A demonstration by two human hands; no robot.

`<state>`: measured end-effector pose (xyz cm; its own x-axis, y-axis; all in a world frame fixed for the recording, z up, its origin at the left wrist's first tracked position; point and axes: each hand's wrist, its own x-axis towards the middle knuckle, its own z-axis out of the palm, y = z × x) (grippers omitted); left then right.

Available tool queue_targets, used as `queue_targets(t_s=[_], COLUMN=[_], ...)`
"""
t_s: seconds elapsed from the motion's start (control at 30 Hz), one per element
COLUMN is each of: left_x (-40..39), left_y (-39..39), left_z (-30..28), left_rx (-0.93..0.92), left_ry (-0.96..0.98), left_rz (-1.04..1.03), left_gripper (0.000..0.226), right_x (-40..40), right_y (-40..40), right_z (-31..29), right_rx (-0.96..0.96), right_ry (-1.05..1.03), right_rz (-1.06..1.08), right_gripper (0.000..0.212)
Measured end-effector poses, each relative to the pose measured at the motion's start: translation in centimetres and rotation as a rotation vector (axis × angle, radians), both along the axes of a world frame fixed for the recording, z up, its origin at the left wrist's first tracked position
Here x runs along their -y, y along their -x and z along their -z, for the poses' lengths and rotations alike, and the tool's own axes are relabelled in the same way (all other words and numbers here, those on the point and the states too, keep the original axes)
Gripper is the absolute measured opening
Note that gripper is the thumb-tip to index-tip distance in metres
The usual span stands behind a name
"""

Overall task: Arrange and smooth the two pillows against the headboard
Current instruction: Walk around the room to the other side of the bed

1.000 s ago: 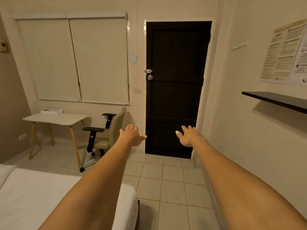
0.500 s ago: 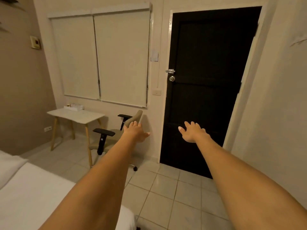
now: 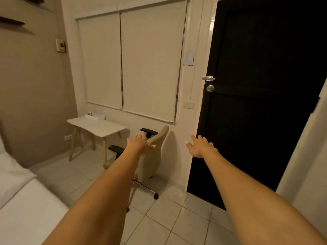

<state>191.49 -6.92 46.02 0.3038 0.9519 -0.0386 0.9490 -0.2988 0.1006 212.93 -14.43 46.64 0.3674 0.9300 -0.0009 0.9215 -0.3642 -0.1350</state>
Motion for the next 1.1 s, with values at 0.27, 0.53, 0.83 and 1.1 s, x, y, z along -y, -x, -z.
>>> queue_targets(t_s=[0.27,0.53,0.83,1.1], left_x=[-12.2,-21.5,-30.2,-35.0], left_y=[-0.4,3.2,6.8,10.8], left_z=[-0.6,-0.4,1.5,3.2], left_rx=[-0.01,-0.008,0.026,0.002], left_ry=[-0.029,0.007,0.052,0.059], left_rz=[-0.083,-0.287,-0.582,-0.797], left_gripper=[0.079,0.078,0.077,0.081], right_x=[-14.3,-28.3,-43.8,-53.8], right_y=[-0.3,1.7,5.5,10.5], right_z=[-1.1,-0.7,0.3,1.9], right_rx=[0.001,0.024,0.022,0.022], right_ry=[-0.035,-0.002,0.034,0.06], right_rz=[-0.104,-0.283,-0.593,-0.79], right_gripper=[0.063,0.064,0.062,0.063])
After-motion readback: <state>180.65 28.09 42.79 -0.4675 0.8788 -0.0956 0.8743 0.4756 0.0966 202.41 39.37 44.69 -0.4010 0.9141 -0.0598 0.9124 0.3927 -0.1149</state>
